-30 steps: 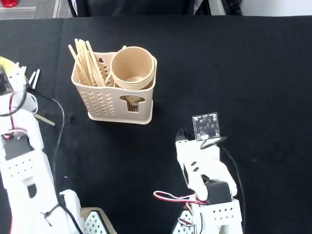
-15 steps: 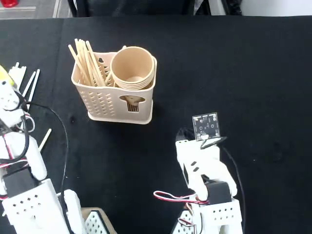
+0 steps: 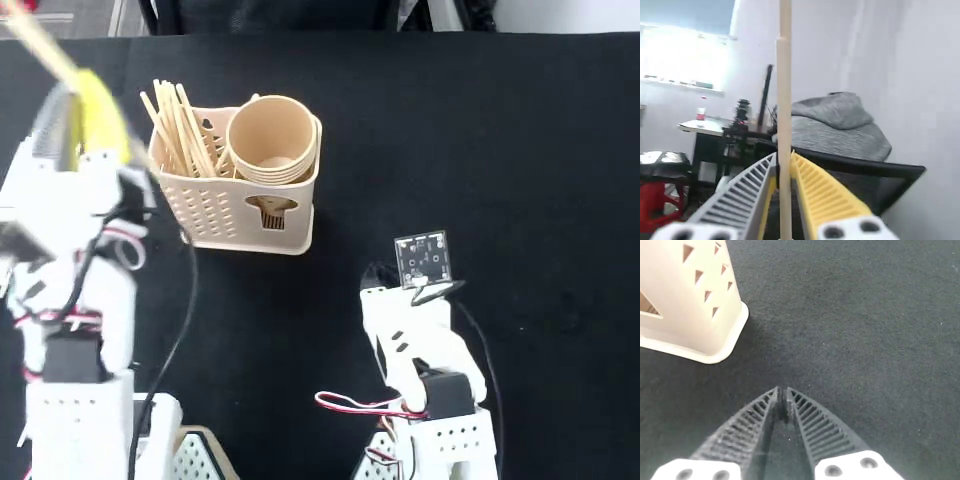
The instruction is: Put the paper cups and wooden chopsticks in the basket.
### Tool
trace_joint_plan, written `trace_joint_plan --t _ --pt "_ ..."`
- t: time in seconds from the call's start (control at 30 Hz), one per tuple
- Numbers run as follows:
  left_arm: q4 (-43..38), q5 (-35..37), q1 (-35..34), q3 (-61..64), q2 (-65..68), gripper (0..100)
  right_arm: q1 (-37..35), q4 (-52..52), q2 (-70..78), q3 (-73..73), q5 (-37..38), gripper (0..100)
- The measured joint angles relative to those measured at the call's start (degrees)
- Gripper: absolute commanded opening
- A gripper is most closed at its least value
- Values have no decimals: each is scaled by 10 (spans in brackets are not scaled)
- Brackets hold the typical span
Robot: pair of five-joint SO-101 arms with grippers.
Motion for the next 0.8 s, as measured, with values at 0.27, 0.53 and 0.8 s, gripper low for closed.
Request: trace_joint_plan --t 0.27,0.53,0.8 --pt "-22 3 28 -25 127 28 0 0 0 0 0 15" --pt "-66 6 29 -105 205 28 0 0 0 0 0 15" --pt "-23 6 25 -254 272 28 0 0 0 0 0 15"
